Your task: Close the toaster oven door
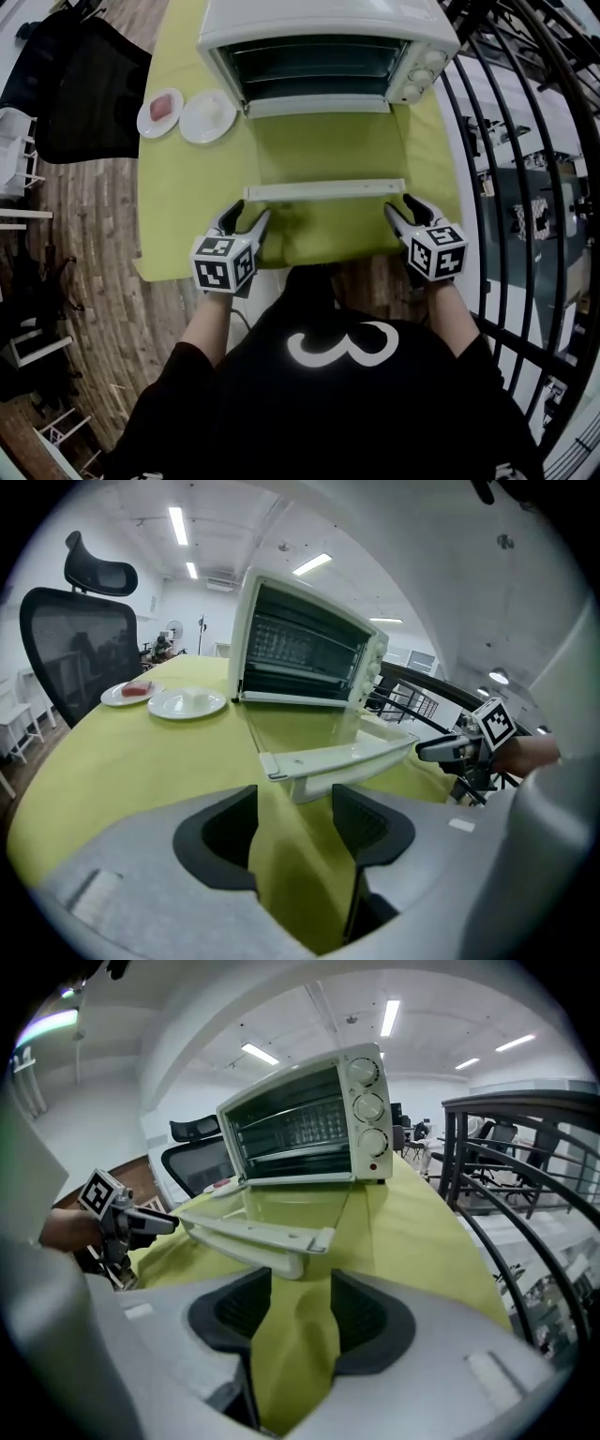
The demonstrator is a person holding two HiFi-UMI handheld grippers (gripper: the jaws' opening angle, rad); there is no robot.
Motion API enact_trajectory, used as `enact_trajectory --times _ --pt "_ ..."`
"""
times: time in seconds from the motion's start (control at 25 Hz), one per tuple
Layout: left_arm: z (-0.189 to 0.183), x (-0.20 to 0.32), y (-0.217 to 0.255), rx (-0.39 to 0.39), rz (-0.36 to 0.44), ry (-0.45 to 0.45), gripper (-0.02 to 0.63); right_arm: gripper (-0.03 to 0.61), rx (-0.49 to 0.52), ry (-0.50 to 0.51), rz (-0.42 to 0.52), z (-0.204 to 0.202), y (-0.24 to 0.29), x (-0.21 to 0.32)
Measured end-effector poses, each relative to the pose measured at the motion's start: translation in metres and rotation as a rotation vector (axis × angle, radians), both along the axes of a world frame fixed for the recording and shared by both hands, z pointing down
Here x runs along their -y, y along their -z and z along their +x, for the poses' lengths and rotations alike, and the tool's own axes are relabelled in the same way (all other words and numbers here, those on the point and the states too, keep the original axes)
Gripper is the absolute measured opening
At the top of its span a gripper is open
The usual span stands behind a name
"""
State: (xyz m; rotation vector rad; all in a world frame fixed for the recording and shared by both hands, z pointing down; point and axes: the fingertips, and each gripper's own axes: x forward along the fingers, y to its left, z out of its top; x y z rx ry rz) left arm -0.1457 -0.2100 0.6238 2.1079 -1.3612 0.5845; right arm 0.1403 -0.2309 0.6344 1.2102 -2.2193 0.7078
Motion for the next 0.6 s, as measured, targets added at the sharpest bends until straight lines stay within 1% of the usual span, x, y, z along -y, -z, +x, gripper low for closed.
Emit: enact_trajectory --times 0.12,0.24,0.4,0.6 --pt "-0.001 0.011 -0.012 0.024 -0.017 -0.001 0.235 0.202 -0.026 0.007 0.003 -0.004 -0.008 0.012" --pt "-0.002 0.017 -0.019 0.046 -0.033 0.0 0.233 0.202 -0.01 0.008 0.005 -0.011 -0.01 0.021" --pt "-0.001 0.024 -0.021 0.053 -0.037 0.006 0.233 0.201 -0.007 0.014 0.001 -0.013 -0.012 0.029" --pt "0.005 0.027 -0.02 0.064 -0.033 -0.041 0.2 0.193 -0.006 0.032 0.002 -0.016 -0.013 0.03"
